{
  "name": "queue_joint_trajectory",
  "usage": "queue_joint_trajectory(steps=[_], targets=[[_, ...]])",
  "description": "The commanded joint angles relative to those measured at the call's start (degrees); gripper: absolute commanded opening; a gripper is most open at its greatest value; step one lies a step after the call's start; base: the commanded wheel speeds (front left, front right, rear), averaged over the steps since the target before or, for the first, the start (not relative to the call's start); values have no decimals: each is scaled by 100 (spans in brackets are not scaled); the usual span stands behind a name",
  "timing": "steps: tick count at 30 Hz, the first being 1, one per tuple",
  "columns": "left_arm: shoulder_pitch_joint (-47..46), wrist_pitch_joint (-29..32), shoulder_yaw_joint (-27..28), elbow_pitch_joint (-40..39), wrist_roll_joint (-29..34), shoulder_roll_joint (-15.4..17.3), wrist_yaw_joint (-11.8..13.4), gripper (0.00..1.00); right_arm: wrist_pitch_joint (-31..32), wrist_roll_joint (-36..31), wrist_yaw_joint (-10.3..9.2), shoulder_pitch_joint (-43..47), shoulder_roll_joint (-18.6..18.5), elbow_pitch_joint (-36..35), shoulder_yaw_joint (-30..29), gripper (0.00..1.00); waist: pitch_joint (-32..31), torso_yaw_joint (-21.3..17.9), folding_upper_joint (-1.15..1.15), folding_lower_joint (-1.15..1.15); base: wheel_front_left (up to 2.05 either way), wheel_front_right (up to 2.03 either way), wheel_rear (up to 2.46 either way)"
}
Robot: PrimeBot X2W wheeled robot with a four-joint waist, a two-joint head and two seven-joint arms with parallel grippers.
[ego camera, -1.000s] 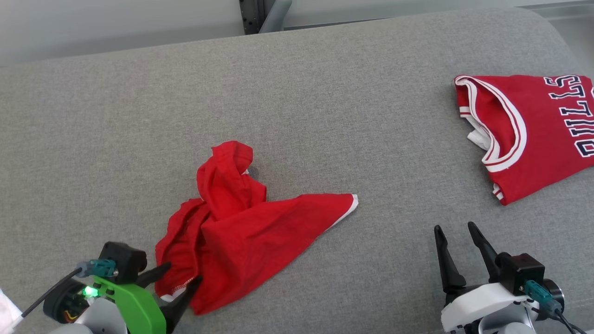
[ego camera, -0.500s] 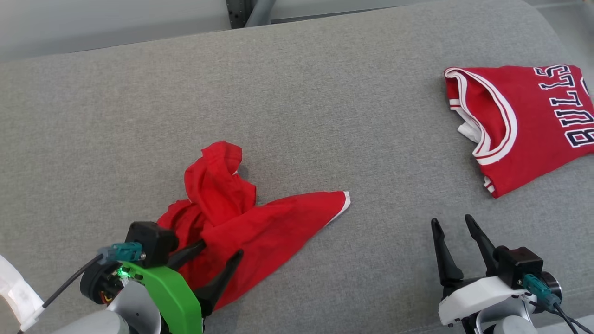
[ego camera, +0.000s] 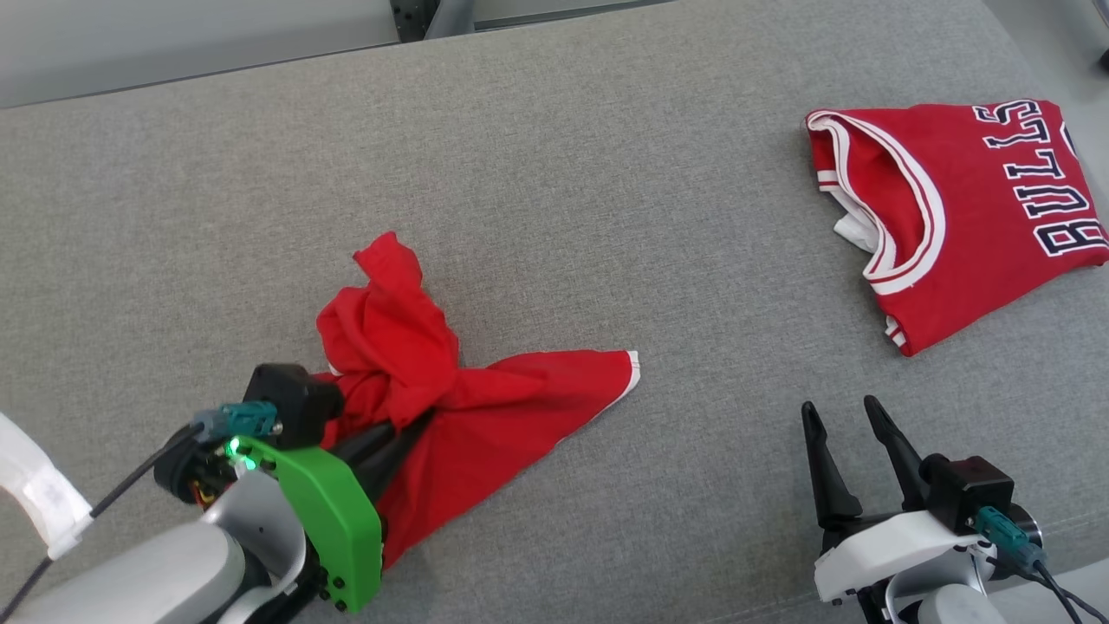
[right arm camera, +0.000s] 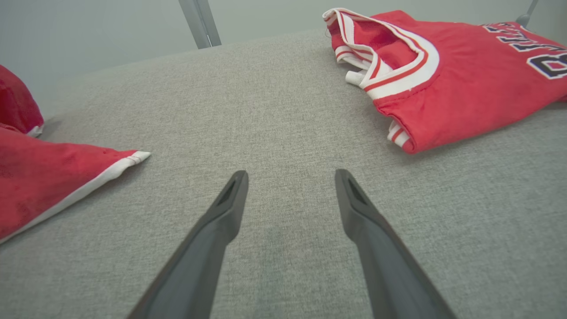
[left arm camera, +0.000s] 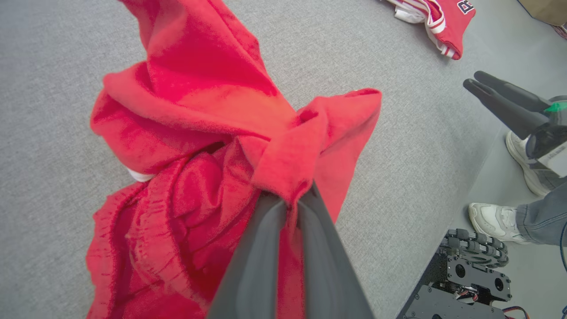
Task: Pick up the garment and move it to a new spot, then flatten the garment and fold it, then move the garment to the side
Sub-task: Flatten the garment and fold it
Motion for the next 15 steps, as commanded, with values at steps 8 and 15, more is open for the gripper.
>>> queue_joint_trajectory(steps=[8, 15], targets=[[-1492, 1044, -276, 595, 1066, 64, -476, 0, -16, 116, -10, -133, -18, 20, 23, 100, 246, -53, 63, 0, 0, 0, 0], [-2570, 1359, -507, 2013, 1799, -386, -1432, 0, -15, 203, -10, -354, -19, 56, 128, 100, 611, -245, 63, 0, 0, 0, 0]])
